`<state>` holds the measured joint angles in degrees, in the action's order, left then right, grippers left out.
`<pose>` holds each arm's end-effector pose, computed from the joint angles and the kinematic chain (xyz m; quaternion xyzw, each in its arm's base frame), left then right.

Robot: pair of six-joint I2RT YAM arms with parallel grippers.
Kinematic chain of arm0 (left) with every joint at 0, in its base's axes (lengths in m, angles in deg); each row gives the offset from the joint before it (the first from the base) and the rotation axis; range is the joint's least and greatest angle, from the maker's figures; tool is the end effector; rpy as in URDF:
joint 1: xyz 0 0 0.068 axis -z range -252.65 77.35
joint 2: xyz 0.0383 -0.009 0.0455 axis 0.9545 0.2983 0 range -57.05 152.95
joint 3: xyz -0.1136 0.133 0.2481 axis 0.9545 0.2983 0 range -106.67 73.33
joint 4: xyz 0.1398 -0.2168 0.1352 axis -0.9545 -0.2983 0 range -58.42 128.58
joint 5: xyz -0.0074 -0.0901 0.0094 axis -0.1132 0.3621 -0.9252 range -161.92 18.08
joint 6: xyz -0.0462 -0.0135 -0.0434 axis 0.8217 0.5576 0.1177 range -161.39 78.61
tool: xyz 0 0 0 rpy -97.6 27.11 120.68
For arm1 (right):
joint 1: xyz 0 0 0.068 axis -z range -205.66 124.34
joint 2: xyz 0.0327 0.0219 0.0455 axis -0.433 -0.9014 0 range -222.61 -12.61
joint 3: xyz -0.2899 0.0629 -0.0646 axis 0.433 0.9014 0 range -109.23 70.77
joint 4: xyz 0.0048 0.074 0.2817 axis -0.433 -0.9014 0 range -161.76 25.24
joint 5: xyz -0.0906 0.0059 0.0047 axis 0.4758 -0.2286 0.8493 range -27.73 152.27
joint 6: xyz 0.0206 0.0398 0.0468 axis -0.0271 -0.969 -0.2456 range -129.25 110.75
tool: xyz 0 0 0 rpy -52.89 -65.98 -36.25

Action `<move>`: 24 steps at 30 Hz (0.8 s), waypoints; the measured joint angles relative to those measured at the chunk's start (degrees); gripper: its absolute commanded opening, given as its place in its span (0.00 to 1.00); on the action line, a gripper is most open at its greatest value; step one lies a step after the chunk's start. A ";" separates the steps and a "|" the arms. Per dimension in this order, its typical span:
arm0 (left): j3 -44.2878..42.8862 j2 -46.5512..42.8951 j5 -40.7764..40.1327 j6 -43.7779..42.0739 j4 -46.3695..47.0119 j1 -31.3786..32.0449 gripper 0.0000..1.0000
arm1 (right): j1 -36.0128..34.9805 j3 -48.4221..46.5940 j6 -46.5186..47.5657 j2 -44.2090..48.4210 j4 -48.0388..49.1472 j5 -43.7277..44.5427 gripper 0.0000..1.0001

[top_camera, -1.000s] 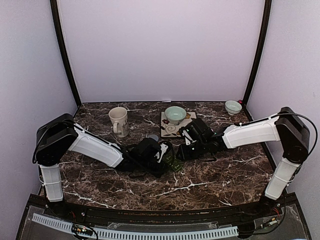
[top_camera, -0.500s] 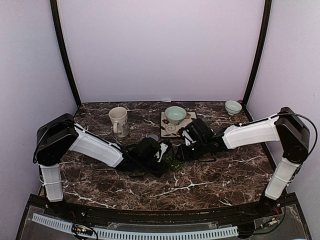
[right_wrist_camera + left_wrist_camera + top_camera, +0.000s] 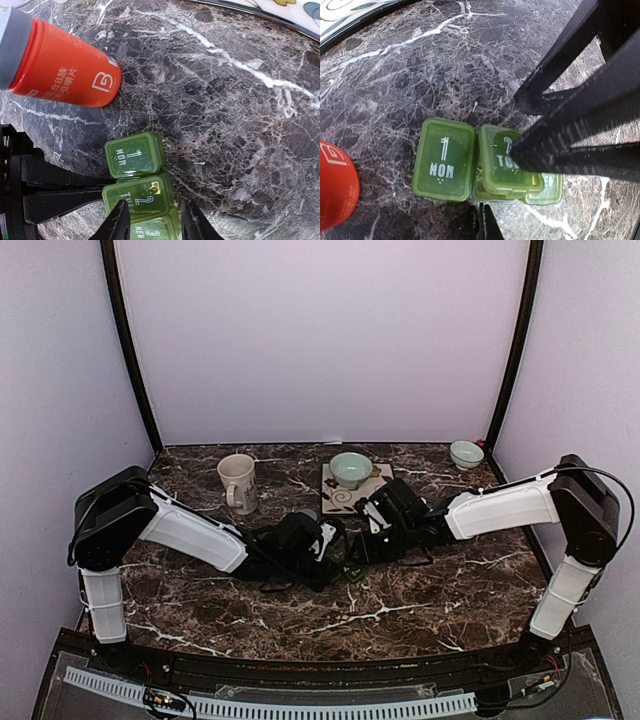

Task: Sort the pills into containers
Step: Close the lid of the pill container.

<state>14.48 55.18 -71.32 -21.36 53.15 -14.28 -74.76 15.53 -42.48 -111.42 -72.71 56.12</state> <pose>0.2313 -0.3768 0.1230 0.2983 0.8511 -0.2767 0.3318 0.2476 0.2941 0.1612 -0.1477 0.9313 0.2547 0.2144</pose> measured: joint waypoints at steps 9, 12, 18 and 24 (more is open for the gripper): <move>-0.04 0.09 0.00 0.00 0.00 -0.04 0.00 | 0.00 0.11 0.07 -1.84 0.96 -1.75 0.42; -0.07 0.11 0.00 -0.02 0.00 -0.04 0.00 | 0.00 0.11 0.13 -2.67 1.01 -2.01 0.42; -0.04 0.13 0.00 0.00 -0.02 -0.04 0.00 | -0.02 0.09 0.15 -3.23 1.57 -2.91 0.43; -0.07 0.31 0.00 -0.02 -0.02 -0.04 0.00 | -0.02 0.00 0.17 -3.80 2.23 -3.74 0.43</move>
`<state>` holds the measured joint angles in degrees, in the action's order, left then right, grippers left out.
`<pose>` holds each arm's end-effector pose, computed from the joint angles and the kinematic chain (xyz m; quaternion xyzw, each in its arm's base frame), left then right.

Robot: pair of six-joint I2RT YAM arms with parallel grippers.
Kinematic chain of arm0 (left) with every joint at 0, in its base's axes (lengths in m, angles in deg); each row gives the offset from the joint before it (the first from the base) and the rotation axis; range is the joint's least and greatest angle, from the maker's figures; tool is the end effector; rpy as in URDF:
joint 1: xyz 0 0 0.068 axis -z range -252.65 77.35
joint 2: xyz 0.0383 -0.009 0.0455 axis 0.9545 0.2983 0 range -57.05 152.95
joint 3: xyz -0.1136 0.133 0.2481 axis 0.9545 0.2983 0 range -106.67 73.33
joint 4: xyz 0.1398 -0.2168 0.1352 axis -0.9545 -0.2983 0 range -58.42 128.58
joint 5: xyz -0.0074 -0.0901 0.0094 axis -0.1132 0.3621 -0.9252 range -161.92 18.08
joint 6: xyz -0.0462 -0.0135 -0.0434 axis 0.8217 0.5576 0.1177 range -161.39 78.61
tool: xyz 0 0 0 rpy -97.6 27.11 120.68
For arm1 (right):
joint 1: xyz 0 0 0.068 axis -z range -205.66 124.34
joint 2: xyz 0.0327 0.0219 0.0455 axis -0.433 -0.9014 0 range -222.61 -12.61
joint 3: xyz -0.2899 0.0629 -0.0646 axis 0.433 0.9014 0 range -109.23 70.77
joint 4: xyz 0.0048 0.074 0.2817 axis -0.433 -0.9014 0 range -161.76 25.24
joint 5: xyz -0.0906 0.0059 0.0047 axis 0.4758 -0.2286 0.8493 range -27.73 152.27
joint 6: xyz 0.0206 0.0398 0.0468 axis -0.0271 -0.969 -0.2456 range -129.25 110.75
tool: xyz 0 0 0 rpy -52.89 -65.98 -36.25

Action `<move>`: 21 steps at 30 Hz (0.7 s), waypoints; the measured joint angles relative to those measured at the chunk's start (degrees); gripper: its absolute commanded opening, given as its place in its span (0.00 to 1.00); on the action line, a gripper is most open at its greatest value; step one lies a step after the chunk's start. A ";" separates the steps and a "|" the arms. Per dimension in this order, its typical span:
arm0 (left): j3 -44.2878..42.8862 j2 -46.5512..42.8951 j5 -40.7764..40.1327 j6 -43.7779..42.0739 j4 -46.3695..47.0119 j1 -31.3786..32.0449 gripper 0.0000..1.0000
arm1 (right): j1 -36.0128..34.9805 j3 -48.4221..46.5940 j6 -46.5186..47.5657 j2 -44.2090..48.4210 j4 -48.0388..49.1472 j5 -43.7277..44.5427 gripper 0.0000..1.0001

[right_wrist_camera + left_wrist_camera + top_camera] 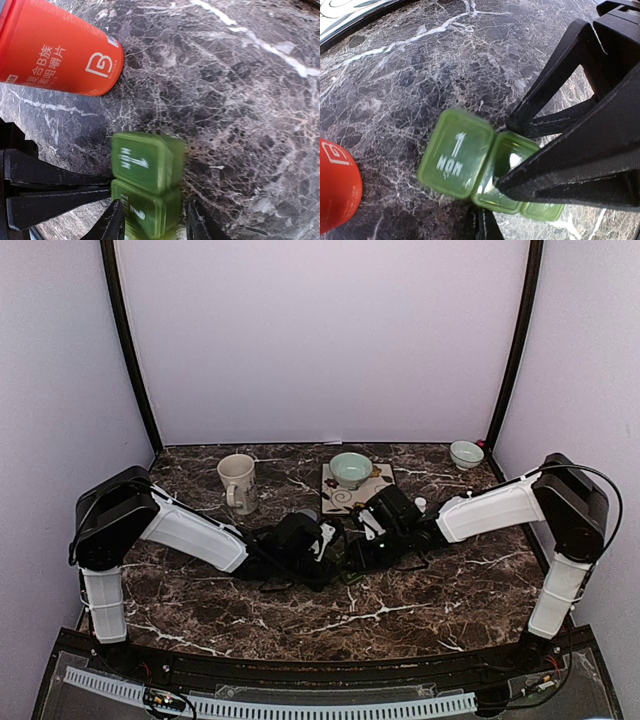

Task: Sort the pills into containers
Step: Close the lid of the pill container.

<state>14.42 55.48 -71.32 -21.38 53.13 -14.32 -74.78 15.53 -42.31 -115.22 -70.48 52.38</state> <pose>0.2317 -0.3768 0.1211 0.2984 0.8521 -0.2752 0.3304 0.2490 0.3008 0.1401 -0.1591 0.9320 0.2689 0.1839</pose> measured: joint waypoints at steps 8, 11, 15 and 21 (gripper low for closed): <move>0.00 0.09 0.00 0.00 0.11 -0.11 0.00 | 0.00 -0.66 0.37 -1.75 1.09 -1.33 0.42; 0.00 0.09 0.00 0.00 0.13 -0.11 0.00 | 0.00 -0.79 0.42 -2.05 1.55 -1.60 0.39; 0.00 0.11 0.00 0.02 0.17 -0.11 0.00 | 0.00 -0.79 0.48 -2.27 1.81 -1.66 0.29; 0.00 0.17 0.00 0.07 0.42 -0.11 0.00 | -0.02 -1.16 -0.39 -2.67 2.08 -2.10 0.16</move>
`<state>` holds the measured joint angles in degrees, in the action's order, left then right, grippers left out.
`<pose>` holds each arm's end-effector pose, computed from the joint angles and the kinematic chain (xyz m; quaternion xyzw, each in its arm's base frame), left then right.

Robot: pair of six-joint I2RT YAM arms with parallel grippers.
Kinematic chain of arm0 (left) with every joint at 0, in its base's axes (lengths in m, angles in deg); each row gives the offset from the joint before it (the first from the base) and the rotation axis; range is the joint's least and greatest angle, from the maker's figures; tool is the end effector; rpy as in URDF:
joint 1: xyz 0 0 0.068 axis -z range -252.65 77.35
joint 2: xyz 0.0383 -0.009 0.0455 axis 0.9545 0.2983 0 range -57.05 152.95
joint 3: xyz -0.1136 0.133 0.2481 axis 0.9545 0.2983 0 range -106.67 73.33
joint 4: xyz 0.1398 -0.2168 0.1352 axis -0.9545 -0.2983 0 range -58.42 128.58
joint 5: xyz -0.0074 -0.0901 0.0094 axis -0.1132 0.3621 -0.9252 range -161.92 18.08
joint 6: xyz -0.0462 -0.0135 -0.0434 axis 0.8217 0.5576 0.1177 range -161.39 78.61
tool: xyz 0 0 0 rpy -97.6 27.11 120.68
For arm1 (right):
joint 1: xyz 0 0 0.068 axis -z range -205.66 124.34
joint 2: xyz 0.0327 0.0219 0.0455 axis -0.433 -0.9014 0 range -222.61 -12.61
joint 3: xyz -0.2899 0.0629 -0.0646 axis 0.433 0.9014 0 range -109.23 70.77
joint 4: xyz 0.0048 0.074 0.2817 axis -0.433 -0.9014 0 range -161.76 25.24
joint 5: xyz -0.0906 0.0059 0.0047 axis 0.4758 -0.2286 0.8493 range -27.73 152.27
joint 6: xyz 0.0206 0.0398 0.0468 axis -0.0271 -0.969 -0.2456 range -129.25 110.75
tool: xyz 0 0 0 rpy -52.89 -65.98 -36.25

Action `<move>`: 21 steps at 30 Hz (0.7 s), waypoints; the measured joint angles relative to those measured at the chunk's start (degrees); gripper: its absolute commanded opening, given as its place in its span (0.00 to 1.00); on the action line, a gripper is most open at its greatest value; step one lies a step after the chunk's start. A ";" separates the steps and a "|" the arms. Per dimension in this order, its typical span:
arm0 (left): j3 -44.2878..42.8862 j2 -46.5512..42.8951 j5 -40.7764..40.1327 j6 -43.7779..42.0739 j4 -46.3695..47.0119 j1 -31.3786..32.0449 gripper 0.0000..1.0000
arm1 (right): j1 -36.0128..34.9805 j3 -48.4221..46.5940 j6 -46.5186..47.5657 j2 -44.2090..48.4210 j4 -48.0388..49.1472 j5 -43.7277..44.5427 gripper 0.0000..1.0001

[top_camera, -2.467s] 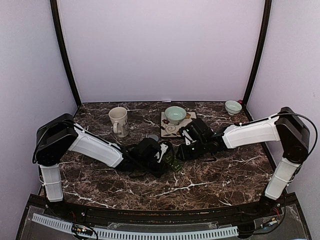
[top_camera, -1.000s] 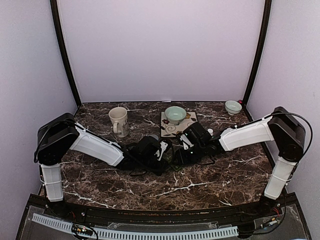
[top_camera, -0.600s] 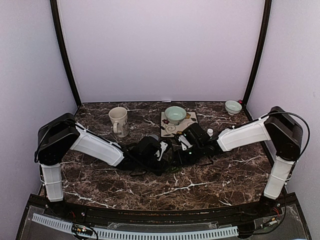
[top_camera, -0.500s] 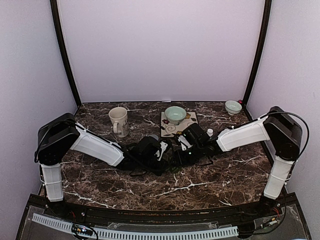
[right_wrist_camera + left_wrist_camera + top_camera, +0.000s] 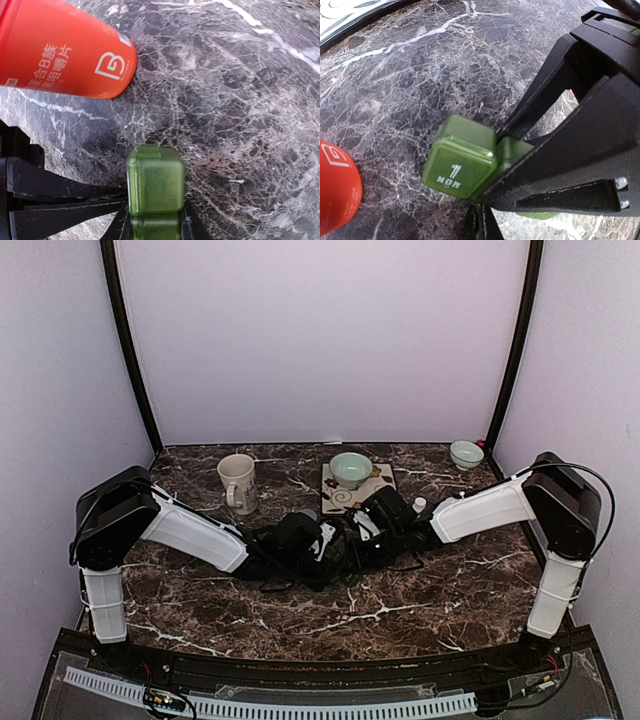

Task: Sort the pills into containers
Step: Close the lid of the pill container.

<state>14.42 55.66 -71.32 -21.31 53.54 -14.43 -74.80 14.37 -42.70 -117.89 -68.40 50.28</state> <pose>0.2328 -0.3769 0.1204 0.2968 0.8517 -0.2763 0.3319 0.2539 0.3095 0.1318 -0.1619 0.9284 0.2852 0.1748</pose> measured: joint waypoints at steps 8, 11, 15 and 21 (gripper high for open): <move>0.02 0.00 -0.02 0.13 0.02 0.00 0.00 | 0.00 -0.17 -0.13 -0.07 -0.24 -0.02 0.03; 0.02 0.00 -0.20 0.13 0.02 0.00 0.00 | 0.00 -0.17 -0.33 -0.07 -0.22 -0.07 0.03; 0.81 -0.48 -1.09 0.13 0.46 0.00 0.00 | 0.57 0.28 -1.42 -0.04 0.66 -1.49 0.03; 4.76 -5.11 -2.82 0.26 0.74 -0.24 0.05 | 2.58 3.17 -4.76 0.28 5.07 -7.34 0.08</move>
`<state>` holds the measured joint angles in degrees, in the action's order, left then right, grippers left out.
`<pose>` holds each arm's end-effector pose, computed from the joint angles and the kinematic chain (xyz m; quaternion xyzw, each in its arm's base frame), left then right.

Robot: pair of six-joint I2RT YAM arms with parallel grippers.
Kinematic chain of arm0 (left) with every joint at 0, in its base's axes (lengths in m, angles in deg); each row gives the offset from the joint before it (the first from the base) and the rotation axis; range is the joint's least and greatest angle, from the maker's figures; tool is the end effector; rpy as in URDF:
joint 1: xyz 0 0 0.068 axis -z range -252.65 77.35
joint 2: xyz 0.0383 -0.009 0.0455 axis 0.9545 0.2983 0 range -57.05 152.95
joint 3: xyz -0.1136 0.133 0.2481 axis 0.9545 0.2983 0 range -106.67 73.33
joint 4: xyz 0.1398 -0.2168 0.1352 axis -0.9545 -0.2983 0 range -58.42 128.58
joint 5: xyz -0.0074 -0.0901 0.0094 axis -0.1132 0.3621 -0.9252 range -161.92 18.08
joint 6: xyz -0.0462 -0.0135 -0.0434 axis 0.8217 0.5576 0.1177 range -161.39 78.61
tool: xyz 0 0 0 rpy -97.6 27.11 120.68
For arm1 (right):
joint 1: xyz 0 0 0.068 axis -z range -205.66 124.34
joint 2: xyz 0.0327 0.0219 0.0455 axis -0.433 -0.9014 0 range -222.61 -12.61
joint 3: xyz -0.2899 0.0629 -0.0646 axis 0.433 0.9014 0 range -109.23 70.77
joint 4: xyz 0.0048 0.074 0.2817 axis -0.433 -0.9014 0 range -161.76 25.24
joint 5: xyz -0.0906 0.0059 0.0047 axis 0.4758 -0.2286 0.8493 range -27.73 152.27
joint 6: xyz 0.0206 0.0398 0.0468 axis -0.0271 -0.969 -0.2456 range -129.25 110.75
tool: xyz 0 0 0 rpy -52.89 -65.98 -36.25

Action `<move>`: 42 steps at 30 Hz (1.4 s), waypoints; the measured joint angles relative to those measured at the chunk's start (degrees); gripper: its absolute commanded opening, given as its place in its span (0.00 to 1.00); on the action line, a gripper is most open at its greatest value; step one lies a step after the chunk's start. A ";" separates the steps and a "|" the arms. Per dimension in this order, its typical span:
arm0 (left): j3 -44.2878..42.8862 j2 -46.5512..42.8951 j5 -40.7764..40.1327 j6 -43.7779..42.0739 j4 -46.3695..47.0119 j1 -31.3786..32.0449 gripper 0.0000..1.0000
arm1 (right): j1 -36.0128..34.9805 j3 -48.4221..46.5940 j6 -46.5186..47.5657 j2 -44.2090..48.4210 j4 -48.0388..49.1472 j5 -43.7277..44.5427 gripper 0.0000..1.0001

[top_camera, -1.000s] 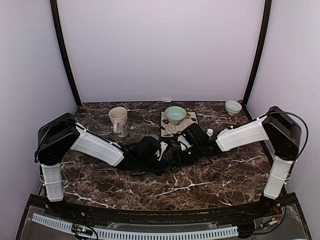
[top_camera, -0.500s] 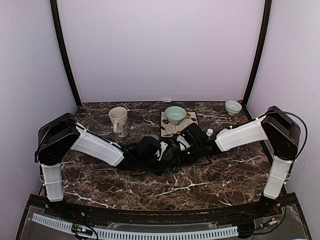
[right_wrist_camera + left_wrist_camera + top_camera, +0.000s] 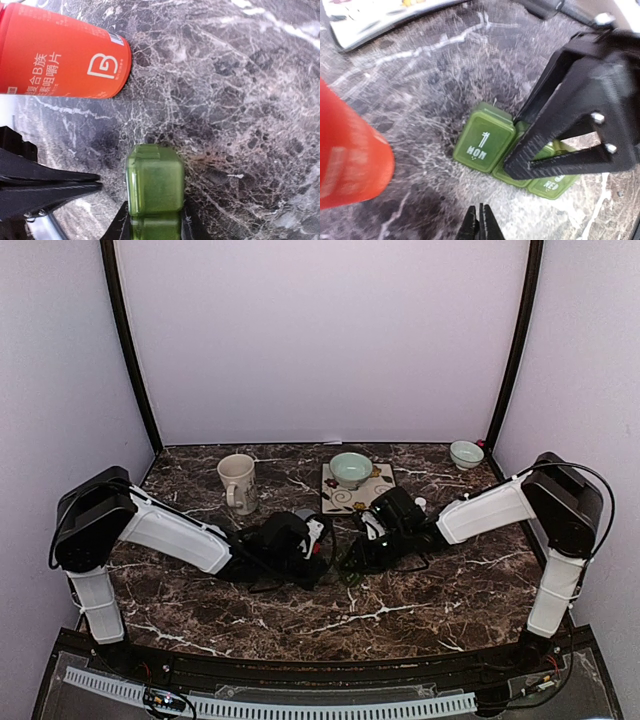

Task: Sort the pills into containers
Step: Close the lid of the pill container.

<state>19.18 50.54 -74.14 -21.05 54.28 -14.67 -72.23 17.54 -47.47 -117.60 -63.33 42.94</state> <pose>0.2247 -0.3558 0.1328 0.2815 0.8524 -0.2646 0.3524 0.2577 0.2965 0.1253 -0.1244 0.9207 0.3422 0.1405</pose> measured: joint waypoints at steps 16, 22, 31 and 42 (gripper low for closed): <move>10.16 -9.18 -0.39 1.27 6.62 -0.13 0.15 | 0.94 4.46 -12.02 -1.60 15.56 -16.09 0.32; 11.06 -9.81 -0.42 1.40 6.97 -0.13 0.15 | 0.81 3.08 -10.69 -4.00 13.40 -16.39 0.41; 11.23 -9.90 -0.42 1.44 6.99 -0.13 0.15 | 0.81 0.94 -6.93 -4.15 9.73 -14.23 0.44; 11.23 -9.90 -0.44 1.49 7.02 -0.13 0.15 | 0.55 -2.12 -0.61 -1.68 0.02 -4.11 0.46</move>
<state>30.42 40.64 -74.58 -19.56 61.30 -14.80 -71.68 15.42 -48.08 -119.28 -63.31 38.83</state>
